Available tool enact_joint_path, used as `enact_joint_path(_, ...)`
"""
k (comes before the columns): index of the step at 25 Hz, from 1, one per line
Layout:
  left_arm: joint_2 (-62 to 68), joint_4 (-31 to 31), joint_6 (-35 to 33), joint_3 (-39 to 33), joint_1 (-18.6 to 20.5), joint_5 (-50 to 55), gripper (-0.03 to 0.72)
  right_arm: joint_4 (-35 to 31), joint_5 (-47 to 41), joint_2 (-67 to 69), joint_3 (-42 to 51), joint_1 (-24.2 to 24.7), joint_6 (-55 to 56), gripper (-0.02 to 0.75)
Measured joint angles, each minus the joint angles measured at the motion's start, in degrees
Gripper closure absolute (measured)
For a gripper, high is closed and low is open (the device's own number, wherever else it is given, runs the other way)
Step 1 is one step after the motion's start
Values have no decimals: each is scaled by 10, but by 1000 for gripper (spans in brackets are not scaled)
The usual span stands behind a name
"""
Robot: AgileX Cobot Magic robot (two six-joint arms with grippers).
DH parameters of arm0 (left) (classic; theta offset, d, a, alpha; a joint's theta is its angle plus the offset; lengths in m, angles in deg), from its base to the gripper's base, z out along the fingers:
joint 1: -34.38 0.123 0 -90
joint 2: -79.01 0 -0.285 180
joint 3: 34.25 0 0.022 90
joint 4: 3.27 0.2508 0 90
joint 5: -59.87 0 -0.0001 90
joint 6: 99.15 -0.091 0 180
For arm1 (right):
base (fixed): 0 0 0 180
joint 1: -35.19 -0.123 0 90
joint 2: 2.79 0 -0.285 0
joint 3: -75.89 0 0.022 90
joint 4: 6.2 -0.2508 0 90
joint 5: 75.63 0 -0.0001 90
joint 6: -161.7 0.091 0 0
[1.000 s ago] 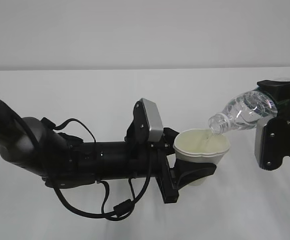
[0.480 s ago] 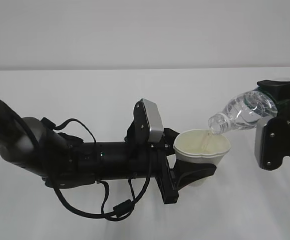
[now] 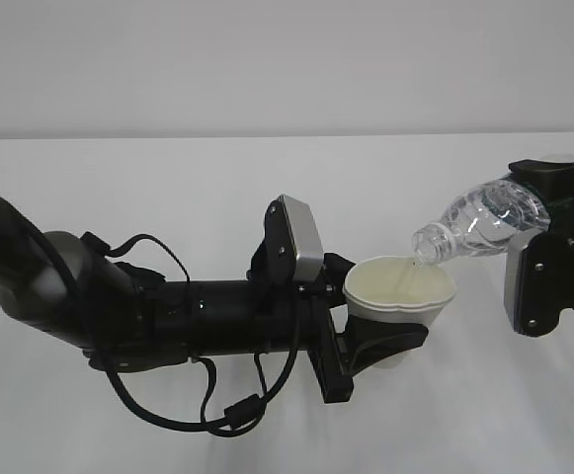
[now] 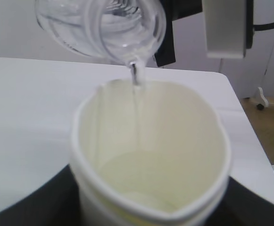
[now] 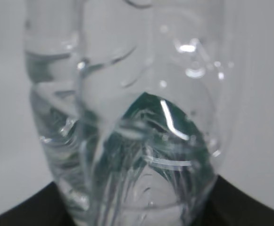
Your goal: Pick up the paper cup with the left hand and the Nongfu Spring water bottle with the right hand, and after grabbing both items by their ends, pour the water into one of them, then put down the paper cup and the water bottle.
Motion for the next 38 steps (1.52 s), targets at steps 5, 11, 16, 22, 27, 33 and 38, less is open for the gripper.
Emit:
enact_joint_path(5, 0, 0, 0, 0, 0, 1, 260, 0, 0, 0, 0, 0, 0, 363)
enact_joint_path(11, 0, 0, 0, 0, 0, 2, 260, 0, 0, 0, 0, 0, 0, 363)
enact_joint_path(16, 0, 0, 0, 0, 0, 2, 260, 0, 0, 0, 0, 0, -4, 363)
enact_joint_path(22, 0, 0, 0, 0, 0, 2, 260, 0, 0, 0, 0, 0, -9, 363)
enact_joint_path(27, 0, 1, 0, 0, 0, 2, 260, 0, 0, 0, 0, 0, -9, 363)
enact_joint_path(33, 0, 1, 0, 0, 0, 2, 260, 0, 0, 0, 0, 0, -10, 363)
enact_joint_path(38, 0, 1, 0, 0, 0, 2, 260, 0, -1, 0, 0, 0, -10, 363)
